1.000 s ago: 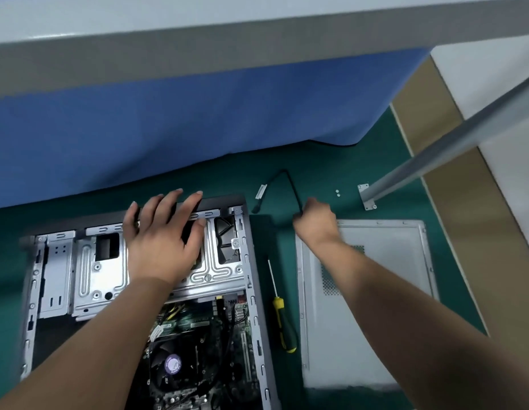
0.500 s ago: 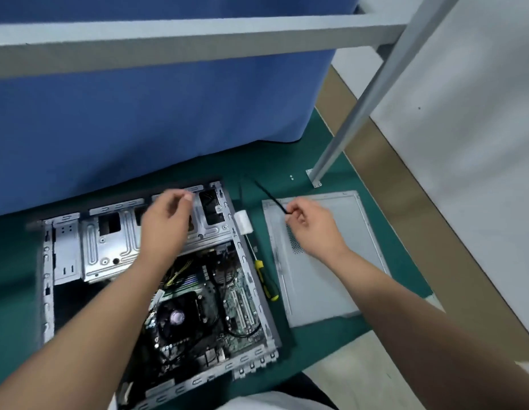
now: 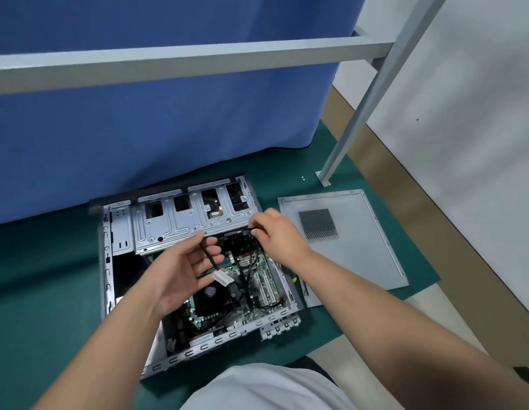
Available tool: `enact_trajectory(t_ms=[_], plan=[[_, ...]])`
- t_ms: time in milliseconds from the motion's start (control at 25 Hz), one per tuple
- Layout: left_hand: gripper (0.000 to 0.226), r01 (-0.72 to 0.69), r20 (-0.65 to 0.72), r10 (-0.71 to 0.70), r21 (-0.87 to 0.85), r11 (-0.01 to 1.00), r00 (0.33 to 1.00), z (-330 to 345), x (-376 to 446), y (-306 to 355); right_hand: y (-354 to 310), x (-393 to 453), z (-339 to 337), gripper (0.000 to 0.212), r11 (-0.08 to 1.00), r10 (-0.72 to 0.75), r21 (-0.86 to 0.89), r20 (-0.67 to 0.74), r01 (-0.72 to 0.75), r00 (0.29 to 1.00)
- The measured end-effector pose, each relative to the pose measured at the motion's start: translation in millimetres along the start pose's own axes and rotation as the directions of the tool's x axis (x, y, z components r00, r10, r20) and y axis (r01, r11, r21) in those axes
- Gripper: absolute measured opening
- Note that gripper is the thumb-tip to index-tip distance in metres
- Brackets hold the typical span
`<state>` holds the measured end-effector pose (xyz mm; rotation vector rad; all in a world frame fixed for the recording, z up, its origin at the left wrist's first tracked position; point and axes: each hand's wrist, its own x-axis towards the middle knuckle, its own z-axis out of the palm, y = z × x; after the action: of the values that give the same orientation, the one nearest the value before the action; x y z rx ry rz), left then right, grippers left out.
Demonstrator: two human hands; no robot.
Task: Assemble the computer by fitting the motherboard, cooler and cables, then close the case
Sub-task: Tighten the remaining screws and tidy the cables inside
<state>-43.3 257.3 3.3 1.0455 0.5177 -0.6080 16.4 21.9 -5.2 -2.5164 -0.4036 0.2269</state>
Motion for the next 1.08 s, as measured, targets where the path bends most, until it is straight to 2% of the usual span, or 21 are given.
enact_trajectory(t_ms=[200, 320, 360, 520, 600, 680, 760, 840, 960, 1080], plan=[[0.025, 0.004, 0.130, 0.021, -0.188, 0.982, 0.991, -5, -7, -13, -18, 11, 2, 0.019, 0.994, 0.086, 0.068, -0.038, -0.084, 0.996], [0.023, -0.083, 0.075, 0.103, -0.237, 0.968, 0.992, -5, -4, -14, -28, 6, 8, 0.034, 0.972, 0.150, 0.196, -0.091, -0.130, 0.985], [0.022, -0.127, 0.034, 0.139, -0.234, 0.964, 0.990, -4, -2, -13, -32, 2, 12, 0.034, 0.963, 0.159, 0.235, -0.097, -0.133, 0.983], [0.013, -0.259, -0.126, 0.252, -0.043, 0.965, 0.959, 0, 8, -11, -47, -12, 33, 0.010, 0.910, 0.142, 0.384, 0.069, -0.158, 0.987], [0.011, -0.292, -0.185, 0.300, 0.071, 0.954, 0.936, 3, 14, -11, -54, -11, 37, 0.012, 0.841, 0.162, 0.499, 0.138, -0.210, 0.977], [0.012, -0.291, -0.240, 0.333, 0.193, 0.937, 0.912, 5, 19, -11, -59, -5, 39, 0.016, 0.726, 0.212, 0.626, 0.192, -0.286, 0.958], [0.015, -0.266, -0.242, 0.341, 0.295, 0.918, 0.908, 8, 22, -13, -63, 1, 39, 0.015, 0.644, 0.253, 0.686, 0.226, -0.338, 0.941], [0.017, -0.244, -0.203, 0.334, 0.369, 0.897, 0.921, 11, 22, -16, -64, 7, 40, 0.009, 0.662, 0.281, 0.665, 0.206, -0.345, 0.937], [0.013, -0.211, -0.161, 0.266, 0.297, 0.931, 0.950, 15, 18, -22, -61, 13, 43, 0.004, 0.743, 0.311, 0.579, 0.144, -0.335, 0.939], [0.013, -0.153, -0.159, 0.184, 0.191, 0.970, 0.970, 12, 15, -25, -59, 20, 38, 0.007, 0.740, 0.315, 0.590, 0.121, -0.324, 0.941]])
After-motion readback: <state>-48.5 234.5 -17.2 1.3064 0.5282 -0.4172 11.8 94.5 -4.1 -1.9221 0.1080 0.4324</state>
